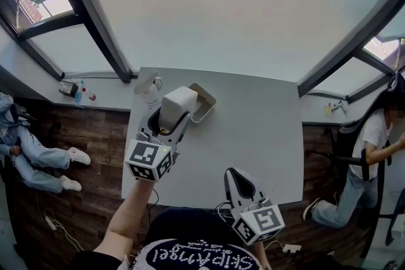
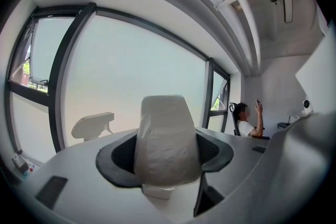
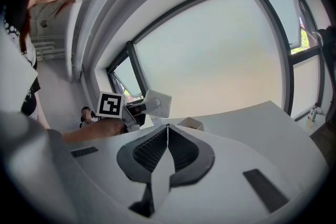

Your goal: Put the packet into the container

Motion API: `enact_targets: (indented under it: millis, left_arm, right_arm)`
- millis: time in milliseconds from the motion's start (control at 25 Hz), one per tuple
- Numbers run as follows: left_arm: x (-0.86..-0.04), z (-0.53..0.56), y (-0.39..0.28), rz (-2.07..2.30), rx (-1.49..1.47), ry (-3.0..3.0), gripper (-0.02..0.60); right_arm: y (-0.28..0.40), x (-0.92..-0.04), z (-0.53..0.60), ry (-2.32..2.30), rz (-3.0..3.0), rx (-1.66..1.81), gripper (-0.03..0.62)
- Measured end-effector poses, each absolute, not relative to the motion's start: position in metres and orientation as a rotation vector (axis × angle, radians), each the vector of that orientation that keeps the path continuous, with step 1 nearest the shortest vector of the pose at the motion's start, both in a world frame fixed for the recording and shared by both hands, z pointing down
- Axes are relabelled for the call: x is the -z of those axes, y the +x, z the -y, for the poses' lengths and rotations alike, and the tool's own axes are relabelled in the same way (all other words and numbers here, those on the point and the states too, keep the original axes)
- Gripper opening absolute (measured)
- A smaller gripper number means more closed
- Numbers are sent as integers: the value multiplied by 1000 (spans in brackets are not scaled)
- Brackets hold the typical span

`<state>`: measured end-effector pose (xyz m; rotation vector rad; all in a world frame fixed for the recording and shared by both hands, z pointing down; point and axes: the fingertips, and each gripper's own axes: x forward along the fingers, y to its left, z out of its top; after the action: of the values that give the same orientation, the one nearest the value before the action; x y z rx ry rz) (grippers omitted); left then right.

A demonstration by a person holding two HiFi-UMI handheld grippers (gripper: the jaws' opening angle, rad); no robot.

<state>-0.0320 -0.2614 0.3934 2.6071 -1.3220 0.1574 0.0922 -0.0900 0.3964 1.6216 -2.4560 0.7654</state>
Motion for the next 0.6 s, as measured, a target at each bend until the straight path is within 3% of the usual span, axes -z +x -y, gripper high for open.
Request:
enact_targets:
  millis: [600]
  left_arm:
    - [-439, 302, -6, 1239, -303, 2569, 278]
  right_arm:
    - [96, -401, 90, 1635, 2427, -787, 15]
